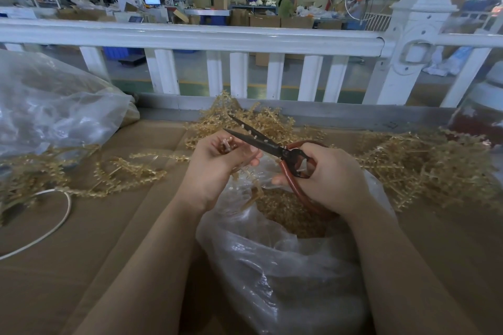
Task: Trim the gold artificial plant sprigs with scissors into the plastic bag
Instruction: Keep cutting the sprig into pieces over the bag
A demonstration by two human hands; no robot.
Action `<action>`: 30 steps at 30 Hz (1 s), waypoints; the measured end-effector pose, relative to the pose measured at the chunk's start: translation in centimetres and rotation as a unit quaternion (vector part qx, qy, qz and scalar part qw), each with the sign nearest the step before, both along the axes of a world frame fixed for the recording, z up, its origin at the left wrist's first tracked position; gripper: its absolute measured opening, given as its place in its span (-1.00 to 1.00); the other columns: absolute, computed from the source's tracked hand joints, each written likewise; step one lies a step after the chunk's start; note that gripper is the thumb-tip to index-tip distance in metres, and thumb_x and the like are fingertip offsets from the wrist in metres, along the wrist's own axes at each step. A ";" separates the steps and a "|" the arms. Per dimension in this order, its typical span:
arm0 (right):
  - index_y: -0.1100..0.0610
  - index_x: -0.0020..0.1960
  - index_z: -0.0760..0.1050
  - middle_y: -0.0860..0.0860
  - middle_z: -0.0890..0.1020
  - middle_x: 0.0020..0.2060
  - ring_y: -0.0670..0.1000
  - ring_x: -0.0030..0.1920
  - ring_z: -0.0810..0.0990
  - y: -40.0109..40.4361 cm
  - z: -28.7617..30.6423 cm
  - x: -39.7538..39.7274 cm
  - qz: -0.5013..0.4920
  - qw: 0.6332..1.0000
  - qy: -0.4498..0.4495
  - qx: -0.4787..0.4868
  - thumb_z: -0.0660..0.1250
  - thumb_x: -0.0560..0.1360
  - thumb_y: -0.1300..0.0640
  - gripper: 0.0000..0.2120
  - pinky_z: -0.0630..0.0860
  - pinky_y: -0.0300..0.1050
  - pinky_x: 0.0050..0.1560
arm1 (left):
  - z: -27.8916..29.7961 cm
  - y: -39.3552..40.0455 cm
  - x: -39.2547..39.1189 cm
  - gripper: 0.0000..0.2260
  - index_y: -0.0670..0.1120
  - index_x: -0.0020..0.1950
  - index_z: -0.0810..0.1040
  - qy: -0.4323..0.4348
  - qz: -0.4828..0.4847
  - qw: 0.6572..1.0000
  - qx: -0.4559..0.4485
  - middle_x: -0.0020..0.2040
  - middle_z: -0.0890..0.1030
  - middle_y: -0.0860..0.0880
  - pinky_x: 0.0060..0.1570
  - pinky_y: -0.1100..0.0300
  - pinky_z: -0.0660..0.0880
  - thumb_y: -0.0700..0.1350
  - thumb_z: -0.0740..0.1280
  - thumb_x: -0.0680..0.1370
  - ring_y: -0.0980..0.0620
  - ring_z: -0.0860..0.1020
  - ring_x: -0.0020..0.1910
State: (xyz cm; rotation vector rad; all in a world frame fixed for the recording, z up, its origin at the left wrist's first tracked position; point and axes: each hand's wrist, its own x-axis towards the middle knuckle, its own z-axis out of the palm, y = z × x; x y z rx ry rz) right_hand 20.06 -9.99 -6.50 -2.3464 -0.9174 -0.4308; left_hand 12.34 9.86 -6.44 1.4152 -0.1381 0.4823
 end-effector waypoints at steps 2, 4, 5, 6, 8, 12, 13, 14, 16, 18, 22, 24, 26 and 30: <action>-0.28 -0.07 0.46 -0.37 0.53 -0.30 -0.34 -0.27 0.48 0.0 0.1 -0.1 0.003 1.000 0.005 -0.001 0.02 0.16 -0.76 -0.32 0.32 -0.34 -0.34 | 0.0 0.0 0.0 -0.92 -0.23 -0.07 0.62 0.003 0.003 1.000 0.005 -0.18 0.70 -0.14 -0.15 0.26 0.55 -0.27 0.45 0.47 -0.02 0.65 -0.24; -0.29 -0.08 0.45 -0.35 0.54 -0.30 -0.33 -0.26 0.49 0.0 0.1 -0.1 0.003 1.000 0.009 -0.002 0.02 0.15 -0.76 -0.33 0.34 -0.33 -0.33 | 0.1 -0.1 -0.1 -0.81 -0.27 -0.05 0.60 0.001 0.004 1.000 0.005 -0.19 0.70 -0.13 -0.14 0.26 0.55 -0.20 0.46 0.42 -0.02 0.66 -0.25; -0.30 -0.10 0.45 -0.35 0.54 -0.30 -0.33 -0.26 0.49 -0.1 0.1 -0.1 0.002 1.000 0.012 0.001 0.03 0.15 -0.76 -0.35 0.34 -0.33 -0.33 | 0.2 -0.1 -0.1 -0.79 -0.28 -0.05 0.58 -0.001 0.003 1.000 0.006 -0.19 0.70 -0.12 -0.14 0.26 0.55 -0.18 0.46 0.41 -0.01 0.66 -0.25; -0.31 -0.12 0.44 -0.35 0.55 -0.31 -0.33 -0.27 0.50 -0.1 0.1 -0.2 0.001 1.000 0.017 0.005 0.04 0.14 -0.76 -0.36 0.34 -0.33 -0.33 | 0.2 -0.2 -0.1 -0.79 -0.28 -0.07 0.57 -0.003 0.002 1.000 0.006 -0.20 0.70 -0.11 -0.15 0.28 0.55 -0.18 0.46 0.41 0.00 0.66 -0.25; -0.30 -0.20 0.43 -0.35 0.57 -0.33 -0.32 -0.28 0.53 -0.1 0.0 -0.1 -0.002 1.000 0.026 0.014 0.06 0.11 -0.77 -0.38 0.32 -0.33 -0.35 | 0.3 -0.3 -0.1 -0.85 -0.25 -0.10 0.56 -0.004 -0.001 1.000 0.008 -0.23 0.70 -0.10 -0.20 0.33 0.53 -0.19 0.44 0.44 0.03 0.66 -0.27; -0.27 -0.27 0.41 -0.42 0.56 -0.28 -0.34 -0.23 0.53 -0.1 0.2 -0.2 -0.002 0.999 0.038 0.025 0.07 0.09 -0.78 -0.37 0.30 -0.32 -0.38 | 0.4 -0.4 -0.2 -0.95 -0.28 -0.09 0.54 -0.009 -0.008 1.000 -0.003 -0.25 0.70 -0.12 -0.27 0.34 0.50 -0.29 0.35 0.55 -0.01 0.66 -0.31; -0.26 -0.27 0.41 -0.37 0.57 -0.33 -0.33 -0.27 0.54 -0.1 0.2 -0.2 -0.002 0.999 0.039 0.027 0.06 0.09 -0.78 -0.37 0.30 -0.33 -0.39 | 0.5 -0.4 -0.2 -0.91 -0.31 -0.07 0.54 -0.011 -0.005 1.000 -0.012 -0.26 0.70 -0.14 -0.27 0.32 0.52 -0.27 0.32 0.54 -0.04 0.66 -0.31; -0.26 -0.28 0.41 -0.38 0.56 -0.34 -0.33 -0.28 0.53 -0.1 0.3 -0.2 -0.002 0.999 0.040 0.028 0.06 0.09 -0.78 -0.36 0.29 -0.34 -0.39 | 0.5 -0.5 -0.2 -0.86 -0.33 -0.04 0.53 -0.013 -0.003 1.000 -0.014 -0.26 0.70 -0.15 -0.26 0.30 0.53 -0.24 0.29 0.54 -0.05 0.66 -0.32; -0.25 -0.30 0.40 -0.51 0.53 -0.26 -0.35 -0.25 0.53 -0.1 0.4 -0.4 0.000 0.998 0.046 0.030 0.05 0.08 -0.78 -0.36 0.29 -0.34 -0.39 | 0.6 -0.6 -0.2 -0.86 -0.33 0.00 0.52 -0.015 -0.001 1.000 -0.001 -0.26 0.69 -0.17 -0.23 0.25 0.55 -0.25 0.25 0.60 -0.07 0.66 -0.31; -0.25 -0.31 0.39 -0.59 0.48 -0.22 -0.39 -0.20 0.52 -0.1 0.6 -0.6 0.004 0.998 0.056 0.030 0.05 0.08 -0.78 -0.37 0.29 -0.35 -0.39 | 0.5 -0.7 -0.3 -0.88 -0.31 -0.01 0.52 -0.014 0.004 1.000 0.010 -0.26 0.69 -0.18 -0.22 0.23 0.56 -0.30 0.21 0.64 -0.06 0.66 -0.31; -0.27 -0.29 0.40 -0.59 0.48 -0.22 -0.36 -0.24 0.53 -0.1 0.7 -0.5 0.004 0.997 0.067 0.024 0.05 0.06 -0.78 -0.37 0.31 -0.34 -0.36 | 0.6 -0.9 -0.4 -0.88 -0.28 -0.05 0.52 -0.021 0.020 0.999 0.022 -0.26 0.69 -0.14 -0.21 0.27 0.56 -0.31 0.22 0.64 -0.01 0.66 -0.29; -0.27 -0.27 0.41 -0.58 0.49 -0.20 -0.37 -0.22 0.52 -0.2 0.6 -0.5 0.001 0.998 0.068 0.018 0.03 0.06 -0.79 -0.35 0.30 -0.33 -0.36 | 0.6 -1.0 -0.4 -0.89 -0.29 -0.04 0.52 -0.024 0.024 0.999 0.030 -0.25 0.69 -0.11 -0.17 0.30 0.56 -0.30 0.23 0.64 0.02 0.67 -0.26; -0.25 -0.23 0.44 -0.52 0.52 -0.21 -0.36 -0.19 0.52 -0.2 0.6 -0.5 -0.004 0.998 0.063 0.016 0.03 0.07 -0.78 -0.31 0.30 -0.32 -0.36 | 0.4 -1.0 -0.4 -0.87 -0.35 0.00 0.52 -0.023 0.030 0.998 0.042 -0.26 0.68 -0.07 -0.13 0.29 0.56 -0.30 0.23 0.64 0.03 0.68 -0.23; -0.27 -0.22 0.42 -0.62 0.45 -0.15 -0.44 -0.12 0.48 -0.2 0.7 -0.4 -0.008 0.998 0.059 0.010 0.12 0.12 -0.74 -0.41 0.30 -0.31 -0.36 | 0.6 -1.0 -0.5 -0.86 -0.26 -0.09 0.53 -0.021 0.028 0.997 0.062 -0.26 0.66 -0.03 -0.13 0.34 0.54 -0.29 0.24 0.64 0.08 0.67 -0.19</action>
